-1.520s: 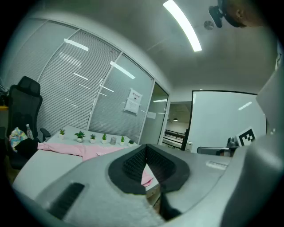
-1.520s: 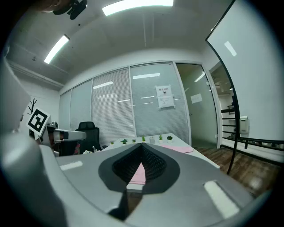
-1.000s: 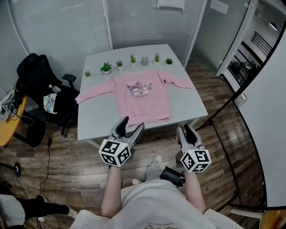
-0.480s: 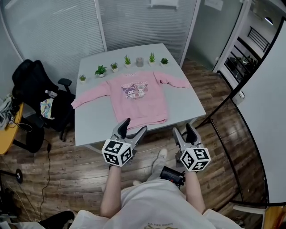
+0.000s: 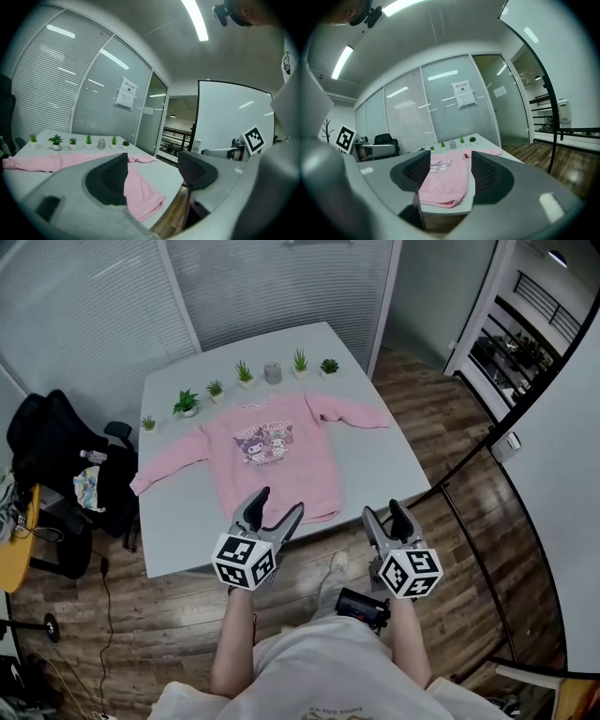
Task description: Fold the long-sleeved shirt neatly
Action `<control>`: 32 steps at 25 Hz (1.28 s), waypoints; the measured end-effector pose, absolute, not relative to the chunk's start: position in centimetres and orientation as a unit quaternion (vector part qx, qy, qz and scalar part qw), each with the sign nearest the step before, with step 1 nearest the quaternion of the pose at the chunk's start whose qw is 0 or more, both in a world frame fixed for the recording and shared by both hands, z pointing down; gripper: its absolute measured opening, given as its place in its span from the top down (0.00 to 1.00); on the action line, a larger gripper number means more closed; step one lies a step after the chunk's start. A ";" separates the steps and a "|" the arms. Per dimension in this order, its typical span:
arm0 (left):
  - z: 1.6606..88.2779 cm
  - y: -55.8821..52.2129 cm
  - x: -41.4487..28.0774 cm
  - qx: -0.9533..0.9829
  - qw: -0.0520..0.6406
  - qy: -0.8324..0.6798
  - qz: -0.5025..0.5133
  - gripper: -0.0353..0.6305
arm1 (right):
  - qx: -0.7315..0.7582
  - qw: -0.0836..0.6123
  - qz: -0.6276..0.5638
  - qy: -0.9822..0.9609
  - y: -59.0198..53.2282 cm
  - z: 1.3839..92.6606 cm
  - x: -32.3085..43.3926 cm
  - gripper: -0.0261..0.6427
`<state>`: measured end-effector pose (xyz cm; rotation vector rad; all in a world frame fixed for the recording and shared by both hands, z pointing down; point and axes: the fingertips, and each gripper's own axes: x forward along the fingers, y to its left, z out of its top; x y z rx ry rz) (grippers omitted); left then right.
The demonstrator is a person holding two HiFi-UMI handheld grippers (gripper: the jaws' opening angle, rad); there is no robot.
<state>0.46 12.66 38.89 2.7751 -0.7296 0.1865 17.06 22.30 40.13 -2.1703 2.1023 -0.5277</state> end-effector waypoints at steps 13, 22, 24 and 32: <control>44.1 1.2 12.8 0.949 0.170 -0.241 0.112 0.47 | -0.704 0.017 -0.228 0.672 10.5 45.1 28.8 0.56; 46.6 -5.1 16.9 0.933 0.188 -0.274 0.139 0.48 | -0.686 0.019 -0.266 0.677 3.7 47.8 34.4 0.56; 47.2 -6.1 17.6 0.930 0.193 -0.278 0.143 0.48 | -0.684 0.013 -0.272 0.677 2.4 48.4 35.3 0.56; 50.7 -8.9 20.2 0.921 0.212 -0.283 0.163 0.48 | -0.674 -0.001 -0.304 0.673 -1.2 52.2 37.9 0.56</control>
